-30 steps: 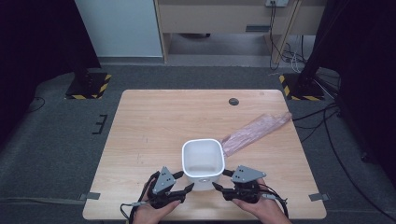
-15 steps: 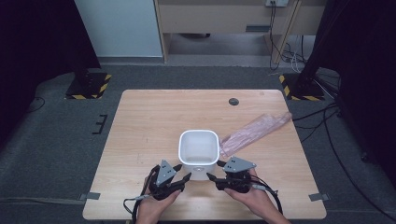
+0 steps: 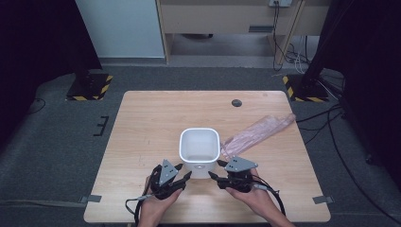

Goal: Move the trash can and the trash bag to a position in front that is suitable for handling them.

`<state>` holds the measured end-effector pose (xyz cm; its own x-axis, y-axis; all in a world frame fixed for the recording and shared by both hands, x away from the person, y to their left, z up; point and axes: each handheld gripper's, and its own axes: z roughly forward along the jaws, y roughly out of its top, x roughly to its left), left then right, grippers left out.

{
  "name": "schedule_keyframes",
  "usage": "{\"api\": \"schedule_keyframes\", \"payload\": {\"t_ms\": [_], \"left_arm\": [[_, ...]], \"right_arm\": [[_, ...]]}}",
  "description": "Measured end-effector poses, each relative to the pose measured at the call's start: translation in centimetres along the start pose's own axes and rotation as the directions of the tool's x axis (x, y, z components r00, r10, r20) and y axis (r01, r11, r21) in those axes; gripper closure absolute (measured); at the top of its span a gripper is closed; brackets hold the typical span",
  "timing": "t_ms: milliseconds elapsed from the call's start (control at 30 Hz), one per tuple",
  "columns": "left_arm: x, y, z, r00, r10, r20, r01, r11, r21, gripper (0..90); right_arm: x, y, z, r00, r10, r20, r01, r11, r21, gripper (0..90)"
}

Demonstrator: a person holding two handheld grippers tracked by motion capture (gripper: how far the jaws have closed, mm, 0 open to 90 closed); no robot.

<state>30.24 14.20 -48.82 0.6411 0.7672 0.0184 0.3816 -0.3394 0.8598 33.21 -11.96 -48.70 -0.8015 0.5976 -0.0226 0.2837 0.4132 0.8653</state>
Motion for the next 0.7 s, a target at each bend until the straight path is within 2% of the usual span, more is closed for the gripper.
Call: {"api": "schedule_keyframes", "payload": {"t_ms": [200,333,500,567,600,700], "left_arm": [[0.1,0.0,0.1,1.0,0.001,-0.005,-0.001,1.0,0.002,54.5],[0.0,0.0,-0.1,1.0,-0.008,0.004,0.008,1.0,0.006,51.1],[0.1,0.0,-0.5,1.0,-0.007,-0.001,0.007,0.9998,0.021,37.1],[0.3,-0.1,-0.5,0.9995,-0.026,-0.018,0.026,0.9991,0.034,29.7],[0.5,-0.1,-0.4,0.9995,-0.023,-0.024,0.024,0.9985,0.049,26.8],[1.0,-0.3,-0.2,0.9991,-0.026,-0.034,0.029,0.9965,0.078,21.4]], "right_arm": [[-0.2,0.0,0.1,1.0,-0.001,0.007,0.001,1.0,-0.002,47.5],[-0.2,0.0,0.0,1.0,-0.003,0.009,0.003,1.0,0.0,44.1],[-0.9,-0.3,-0.6,0.9997,0.011,0.02,-0.011,1.0,0.021,32.7],[-1.6,-0.4,-0.8,0.9992,0.036,0.019,-0.037,0.998,0.053,28.0],[-2.1,-0.5,-0.9,0.9984,0.053,0.018,-0.054,0.995,0.078,26.6],[-3.1,-0.6,-1.4,0.9981,0.051,0.034,-0.054,0.993,0.109,21.1]]}}
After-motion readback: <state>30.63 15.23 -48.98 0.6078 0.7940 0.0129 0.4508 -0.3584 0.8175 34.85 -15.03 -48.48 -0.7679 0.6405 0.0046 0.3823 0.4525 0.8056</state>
